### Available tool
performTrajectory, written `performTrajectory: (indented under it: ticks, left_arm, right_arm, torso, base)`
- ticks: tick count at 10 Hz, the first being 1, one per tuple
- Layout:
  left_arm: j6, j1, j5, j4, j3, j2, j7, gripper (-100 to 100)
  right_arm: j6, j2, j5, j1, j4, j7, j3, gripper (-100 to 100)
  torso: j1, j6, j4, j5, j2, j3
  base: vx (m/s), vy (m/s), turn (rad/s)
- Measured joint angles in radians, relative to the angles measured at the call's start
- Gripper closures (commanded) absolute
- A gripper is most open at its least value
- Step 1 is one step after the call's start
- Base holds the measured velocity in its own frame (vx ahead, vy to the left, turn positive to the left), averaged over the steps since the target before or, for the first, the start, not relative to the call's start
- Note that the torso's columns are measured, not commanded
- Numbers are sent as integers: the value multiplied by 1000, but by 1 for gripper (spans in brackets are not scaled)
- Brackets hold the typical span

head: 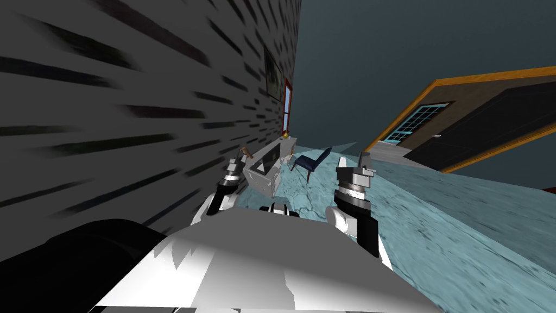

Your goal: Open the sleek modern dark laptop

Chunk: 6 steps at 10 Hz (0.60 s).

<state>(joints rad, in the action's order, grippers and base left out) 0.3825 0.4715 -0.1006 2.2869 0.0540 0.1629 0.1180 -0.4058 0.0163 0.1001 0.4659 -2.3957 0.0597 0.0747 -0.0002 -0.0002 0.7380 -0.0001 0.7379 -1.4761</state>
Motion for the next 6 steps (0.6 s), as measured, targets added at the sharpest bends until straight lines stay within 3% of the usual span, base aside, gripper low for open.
performTrajectory:
  ticks: [6]
  left_arm:
    - [-109, 2, -29, -29, -14, 47, 10, -100]
  right_arm:
    - [0, 0, 0, 0, 0, 0, 0, 0]
  torso:
    - [0, 0, 0, 0, 0, 0]
  base:
    - [17, 2, -96]
